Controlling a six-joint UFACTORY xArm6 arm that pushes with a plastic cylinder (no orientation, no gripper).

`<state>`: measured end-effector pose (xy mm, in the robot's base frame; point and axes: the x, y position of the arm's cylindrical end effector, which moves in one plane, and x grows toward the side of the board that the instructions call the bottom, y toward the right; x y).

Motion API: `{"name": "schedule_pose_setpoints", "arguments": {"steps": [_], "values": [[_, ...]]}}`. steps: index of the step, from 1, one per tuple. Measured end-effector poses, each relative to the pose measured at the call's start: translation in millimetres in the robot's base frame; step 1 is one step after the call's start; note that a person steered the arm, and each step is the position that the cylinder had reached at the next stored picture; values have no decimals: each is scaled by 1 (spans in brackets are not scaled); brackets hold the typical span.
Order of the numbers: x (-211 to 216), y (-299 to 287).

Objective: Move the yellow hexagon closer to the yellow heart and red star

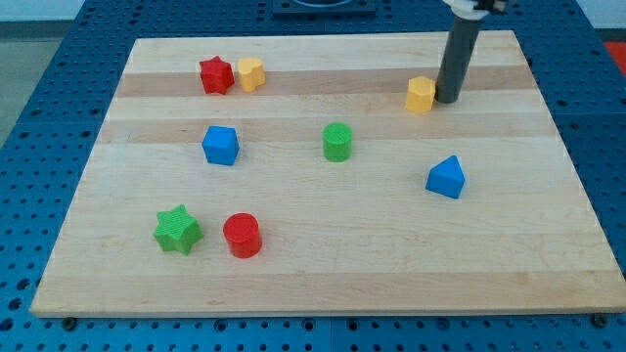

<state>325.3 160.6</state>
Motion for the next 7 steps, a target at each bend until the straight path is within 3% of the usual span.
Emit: {"name": "schedule_pose_setpoints", "arguments": {"steps": [1, 5, 7], "values": [[-10, -25], [36, -43], [12, -70]]}}
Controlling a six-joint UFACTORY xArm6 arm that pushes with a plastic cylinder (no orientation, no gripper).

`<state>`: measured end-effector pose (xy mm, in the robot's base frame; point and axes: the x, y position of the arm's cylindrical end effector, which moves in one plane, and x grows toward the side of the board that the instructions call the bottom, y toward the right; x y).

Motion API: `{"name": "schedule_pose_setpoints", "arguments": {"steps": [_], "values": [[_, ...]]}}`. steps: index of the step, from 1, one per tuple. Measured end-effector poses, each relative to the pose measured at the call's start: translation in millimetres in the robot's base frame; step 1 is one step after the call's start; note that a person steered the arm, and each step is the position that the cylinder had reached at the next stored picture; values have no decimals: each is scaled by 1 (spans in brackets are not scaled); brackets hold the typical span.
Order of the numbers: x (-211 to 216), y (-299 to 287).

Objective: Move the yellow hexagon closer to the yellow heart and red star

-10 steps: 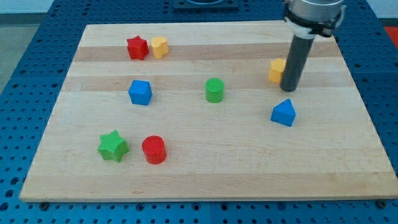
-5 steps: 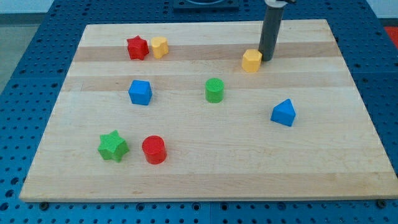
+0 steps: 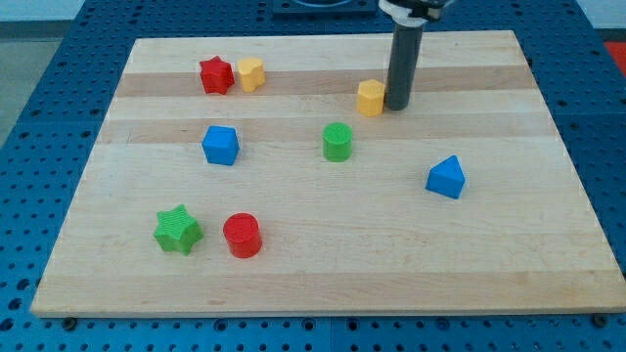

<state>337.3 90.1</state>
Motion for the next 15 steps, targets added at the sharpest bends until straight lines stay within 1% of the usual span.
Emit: {"name": "schedule_pose_setpoints", "arguments": {"steps": [1, 2, 3, 4, 5, 7, 10, 12, 13, 14, 15], "values": [[-10, -32], [1, -38], [25, -38], [25, -44], [4, -61], [-16, -95], [-43, -84], [-48, -111], [-43, -111], [-28, -111], [-31, -114]]}}
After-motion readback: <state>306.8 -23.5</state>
